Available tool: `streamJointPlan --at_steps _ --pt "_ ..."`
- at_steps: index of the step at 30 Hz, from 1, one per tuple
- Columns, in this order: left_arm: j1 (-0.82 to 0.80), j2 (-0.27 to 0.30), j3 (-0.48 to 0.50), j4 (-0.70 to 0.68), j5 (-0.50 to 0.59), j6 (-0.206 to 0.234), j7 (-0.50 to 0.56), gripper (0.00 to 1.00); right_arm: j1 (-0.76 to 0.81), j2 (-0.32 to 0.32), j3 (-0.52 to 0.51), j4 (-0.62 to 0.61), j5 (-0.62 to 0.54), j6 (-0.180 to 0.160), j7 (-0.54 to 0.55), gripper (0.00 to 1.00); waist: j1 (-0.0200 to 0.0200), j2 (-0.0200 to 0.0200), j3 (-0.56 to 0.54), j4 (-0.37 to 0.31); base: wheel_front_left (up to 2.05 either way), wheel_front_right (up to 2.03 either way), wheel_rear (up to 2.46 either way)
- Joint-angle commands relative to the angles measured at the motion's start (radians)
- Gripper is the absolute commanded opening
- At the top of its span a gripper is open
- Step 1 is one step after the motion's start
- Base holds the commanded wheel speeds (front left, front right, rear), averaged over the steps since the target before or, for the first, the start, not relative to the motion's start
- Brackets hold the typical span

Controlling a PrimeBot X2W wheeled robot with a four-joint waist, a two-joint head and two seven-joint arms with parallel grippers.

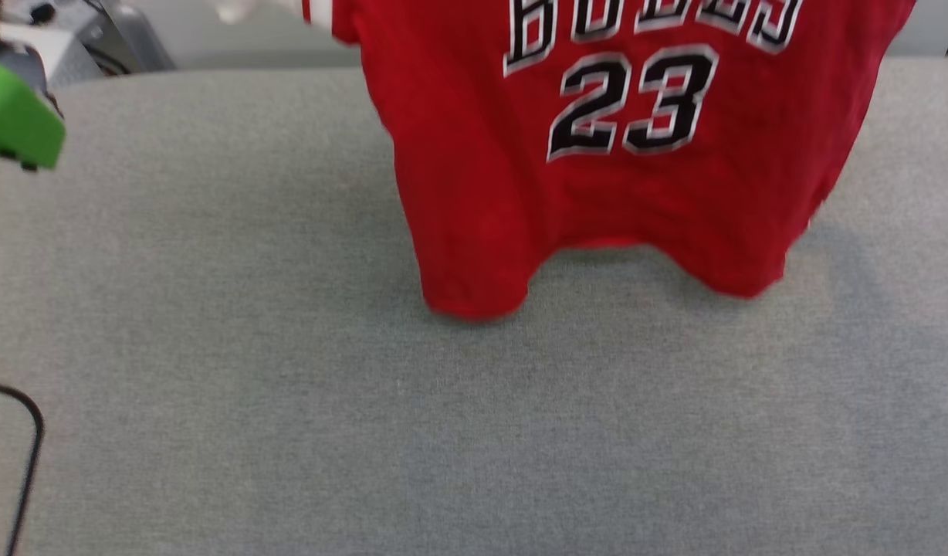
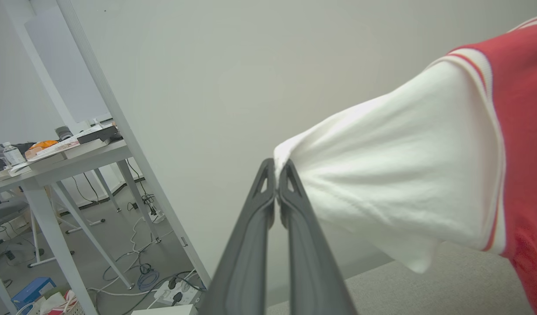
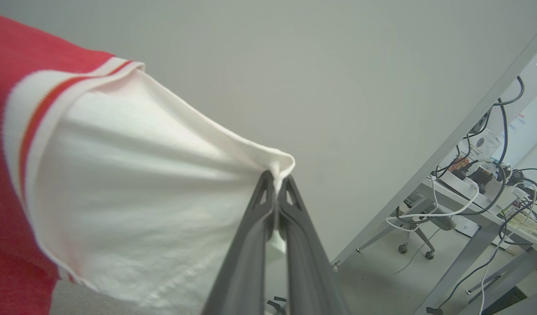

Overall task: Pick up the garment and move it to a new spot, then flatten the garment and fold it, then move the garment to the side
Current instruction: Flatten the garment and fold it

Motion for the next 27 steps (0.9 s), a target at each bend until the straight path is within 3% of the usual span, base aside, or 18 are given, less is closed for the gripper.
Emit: streamJointPlan --at_steps 1,10,20,27 --pt "-0.060 0.018 -0.008 0.031 0.015 -0.014 -0.004 0.00 -0.056 0.000 0.009 0.035 -0.016 -0.002 -0.013 0.00 0.0001 0.0000 0.126 -0.021 0.00 0.00 0.00" --pt "-0.483 0.016 -0.111 0.299 0.060 -0.068 -0.072 0.00 -0.402 0.080 0.071 0.288 -0.079 -0.002 -0.097 0.00 0.0001 0.0000 0.309 -0.036 0.00 0.00 0.00" --pt "-0.943 -0.035 -0.195 0.709 0.136 -0.079 -0.280 0.00 -0.709 0.196 0.076 0.583 -0.193 -0.002 -0.288 0.00 0.0001 0.0000 0.434 -0.040 0.00 0.00 0.00" --pt "-0.970 -0.064 -0.243 0.890 0.134 -0.081 -0.401 0.00 -0.726 0.275 0.070 0.733 -0.252 -0.002 -0.427 0.00 0.0001 0.0000 0.451 -0.032 0.00 0.00 0.00"
